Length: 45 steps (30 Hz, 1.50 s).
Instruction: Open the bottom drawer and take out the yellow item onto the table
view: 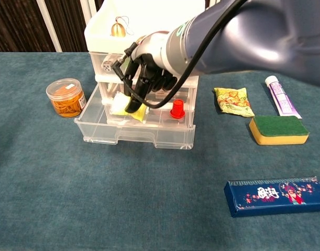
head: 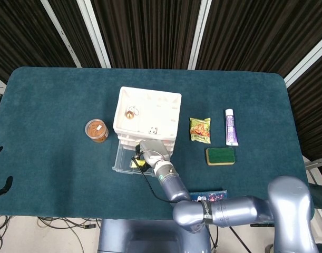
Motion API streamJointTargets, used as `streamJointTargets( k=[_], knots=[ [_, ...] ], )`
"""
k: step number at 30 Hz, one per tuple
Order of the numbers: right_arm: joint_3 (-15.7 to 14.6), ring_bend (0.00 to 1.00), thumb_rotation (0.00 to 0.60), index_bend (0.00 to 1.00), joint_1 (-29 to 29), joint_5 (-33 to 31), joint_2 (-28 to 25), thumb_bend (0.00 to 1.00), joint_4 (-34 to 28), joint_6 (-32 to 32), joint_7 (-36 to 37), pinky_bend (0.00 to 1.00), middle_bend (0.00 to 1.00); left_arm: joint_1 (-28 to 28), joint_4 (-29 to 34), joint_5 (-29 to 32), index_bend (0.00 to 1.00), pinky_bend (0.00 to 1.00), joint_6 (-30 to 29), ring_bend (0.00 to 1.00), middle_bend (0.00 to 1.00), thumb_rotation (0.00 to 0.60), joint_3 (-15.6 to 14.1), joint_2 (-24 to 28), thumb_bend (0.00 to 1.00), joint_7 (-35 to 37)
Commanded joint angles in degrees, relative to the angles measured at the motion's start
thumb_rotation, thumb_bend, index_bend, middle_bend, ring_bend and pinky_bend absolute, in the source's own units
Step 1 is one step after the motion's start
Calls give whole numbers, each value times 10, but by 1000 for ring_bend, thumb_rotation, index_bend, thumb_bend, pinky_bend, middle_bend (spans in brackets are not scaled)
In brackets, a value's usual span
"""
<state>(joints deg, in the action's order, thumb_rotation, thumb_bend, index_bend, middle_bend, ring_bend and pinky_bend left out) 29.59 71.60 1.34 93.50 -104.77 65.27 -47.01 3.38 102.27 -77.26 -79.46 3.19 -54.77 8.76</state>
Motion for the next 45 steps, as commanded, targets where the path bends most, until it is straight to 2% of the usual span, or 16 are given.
streamJointTargets(
  k=[1,8,14,19,23,29,34,37,43,45],
  knots=[
    [3,1000,600,623,-14,8,-32,484,-38,4,15,1000,1000,0,0,0,46,0,0,0,0,600,0,0,407,-1],
    [-1,1000,600,623,-52,30,-107,484,-124,12,45,1000,1000,-1,1,0,46,0,-2,0,0,600,0,0,407,-3],
    [-21,1000,600,624,-109,71,-182,484,-183,12,88,1000,1000,-1,2,-2,46,0,-3,0,0,600,0,-1,407,-6],
    [-57,1000,600,623,-160,106,-244,484,-204,-11,123,1000,1000,-1,3,0,46,0,-3,0,0,600,0,-1,407,-8],
    [-96,1000,600,623,-187,126,-266,484,-194,-27,134,1000,1000,-1,4,0,46,0,-3,0,0,600,0,-1,407,-9],
    [-155,1000,600,623,-203,139,-239,478,-127,-52,150,1000,1000,0,5,0,46,0,-3,0,0,600,0,-1,407,-11],
    [-182,1000,600,623,-192,120,-181,449,-46,-65,152,1000,1000,0,4,2,46,0,1,0,0,600,-1,0,410,-10],
    [-187,1000,600,623,-181,108,-153,427,-15,-67,145,1000,1000,1,4,2,46,0,1,0,0,600,0,1,413,-8],
    [-196,1000,600,620,-163,77,-134,401,7,-73,124,1000,1000,1,4,0,46,0,2,0,0,600,-1,1,413,-7],
    [-198,1000,600,584,-158,66,-133,343,10,-77,118,1000,1000,1,4,0,46,0,2,0,0,600,-1,2,413,-7]
  ],
)
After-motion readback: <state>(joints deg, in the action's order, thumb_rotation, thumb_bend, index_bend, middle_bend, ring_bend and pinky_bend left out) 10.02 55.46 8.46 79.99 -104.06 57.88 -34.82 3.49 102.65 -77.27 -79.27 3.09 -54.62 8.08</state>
